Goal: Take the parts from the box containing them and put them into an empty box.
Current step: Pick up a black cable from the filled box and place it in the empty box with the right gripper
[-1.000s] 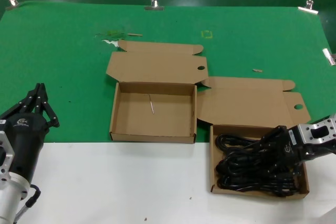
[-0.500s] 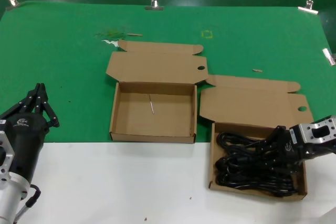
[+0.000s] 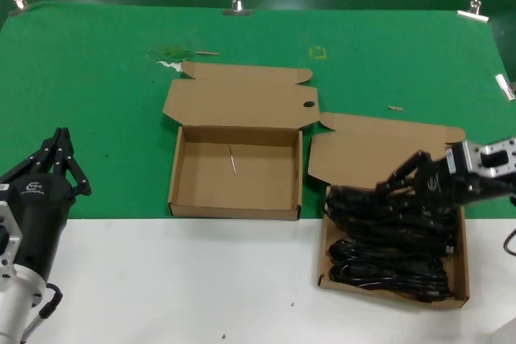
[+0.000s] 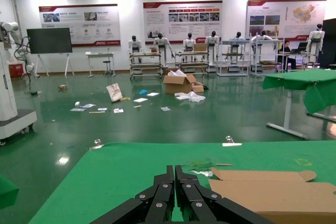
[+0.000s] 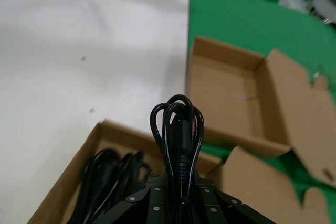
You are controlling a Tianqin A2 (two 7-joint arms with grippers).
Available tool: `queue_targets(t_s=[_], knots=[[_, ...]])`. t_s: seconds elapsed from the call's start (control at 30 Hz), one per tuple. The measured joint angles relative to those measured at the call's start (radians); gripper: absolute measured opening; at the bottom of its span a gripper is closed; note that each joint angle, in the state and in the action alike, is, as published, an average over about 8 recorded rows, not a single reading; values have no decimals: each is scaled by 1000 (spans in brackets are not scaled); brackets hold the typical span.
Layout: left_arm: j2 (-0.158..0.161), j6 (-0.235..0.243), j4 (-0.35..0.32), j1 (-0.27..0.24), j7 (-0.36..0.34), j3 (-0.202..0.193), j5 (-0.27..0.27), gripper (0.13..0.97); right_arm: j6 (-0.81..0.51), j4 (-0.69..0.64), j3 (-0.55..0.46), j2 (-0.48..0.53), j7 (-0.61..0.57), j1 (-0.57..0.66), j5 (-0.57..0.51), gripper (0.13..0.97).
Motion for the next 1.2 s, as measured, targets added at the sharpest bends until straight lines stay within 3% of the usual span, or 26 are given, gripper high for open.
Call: queue_targets(t_s=[0.23,0.63,1.2], knots=[[0,0,0,0,0,0,0,151,3,42,43,-15,31,19,50,213],[0,0,0,0,0,0,0,151,98,-54,83,-132,-52,55,89,213],[0,0,0,0,0,0,0,151,373,-124,95,-311,-123,60,84,213]])
